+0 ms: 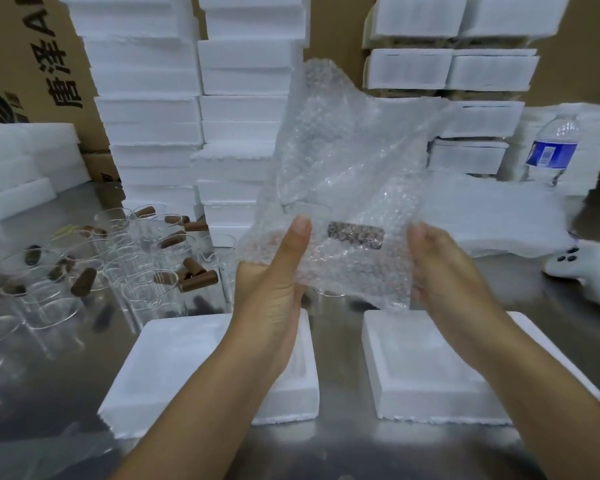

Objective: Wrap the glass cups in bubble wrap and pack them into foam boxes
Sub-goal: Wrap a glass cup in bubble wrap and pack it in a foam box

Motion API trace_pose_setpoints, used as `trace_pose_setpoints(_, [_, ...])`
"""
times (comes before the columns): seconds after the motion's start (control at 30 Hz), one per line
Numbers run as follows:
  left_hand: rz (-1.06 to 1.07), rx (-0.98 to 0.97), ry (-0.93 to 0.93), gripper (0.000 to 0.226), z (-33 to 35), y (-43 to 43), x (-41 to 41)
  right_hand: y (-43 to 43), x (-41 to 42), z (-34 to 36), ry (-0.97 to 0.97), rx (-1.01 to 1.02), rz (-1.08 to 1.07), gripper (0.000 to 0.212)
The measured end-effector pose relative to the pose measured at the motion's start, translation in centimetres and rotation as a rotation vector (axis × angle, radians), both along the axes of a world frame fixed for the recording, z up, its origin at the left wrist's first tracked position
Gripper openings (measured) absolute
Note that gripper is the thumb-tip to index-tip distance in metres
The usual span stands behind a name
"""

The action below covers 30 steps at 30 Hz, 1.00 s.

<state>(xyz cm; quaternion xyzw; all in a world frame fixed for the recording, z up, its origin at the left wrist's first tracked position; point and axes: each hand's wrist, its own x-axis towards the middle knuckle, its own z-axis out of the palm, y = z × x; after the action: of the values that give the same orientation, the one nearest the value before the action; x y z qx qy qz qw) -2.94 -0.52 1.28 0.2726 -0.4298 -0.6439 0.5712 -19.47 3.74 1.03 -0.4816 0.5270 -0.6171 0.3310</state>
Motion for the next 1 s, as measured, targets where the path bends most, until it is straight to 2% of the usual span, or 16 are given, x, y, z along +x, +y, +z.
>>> trace_pose_setpoints(0.07, [0.030,-0.011,-0.019,0.067,0.1,0.3,-0.1,0.2,0.7,-0.3,0.052,-0.023,0.112,0.068])
trace_pose_setpoints(0.13, [0.048,-0.028,-0.028,0.068,0.1,0.5,-0.2,0.4,1.3,-0.2,0.053,-0.099,0.125,0.048])
trace_pose_setpoints(0.2, [0.048,-0.036,-0.038,0.068,0.2,0.5,-0.3,0.5,1.4,0.0,0.021,-0.139,0.093,0.041])
trace_pose_setpoints(0.27, [0.010,-0.032,-0.033,0.079,0.1,0.4,-0.3,0.6,1.5,0.1,-0.001,-0.159,0.078,0.035])
trace_pose_setpoints(0.4, [-0.083,-0.056,-0.033,0.085,0.1,0.4,-0.2,0.5,1.5,0.2,-0.030,-0.176,0.024,0.031])
trace_pose_setpoints(0.6, [-0.069,-0.112,-0.108,0.099,-0.4,0.3,-0.5,0.3,1.5,0.0,-0.071,-0.193,-0.045,0.025])
trace_pose_setpoints(0.7, [-0.074,-0.141,-0.164,0.087,-0.6,0.1,-0.4,0.3,1.5,0.1,-0.080,-0.204,-0.082,0.020])
trace_pose_setpoints(0.77, [-0.057,-0.181,-0.269,0.075,-0.6,-0.2,0.0,0.4,1.5,0.3,-0.071,-0.205,-0.081,0.022])
trace_pose_setpoints(0.87, [-0.064,-0.274,-0.412,0.076,-0.2,-0.4,0.8,0.4,1.3,0.3,-0.027,-0.196,-0.104,0.025])
trace_pose_setpoints(1.0, [-0.123,-0.406,-0.490,0.078,0.1,-0.1,0.9,0.5,1.0,0.2,0.138,-0.252,-0.277,0.025])
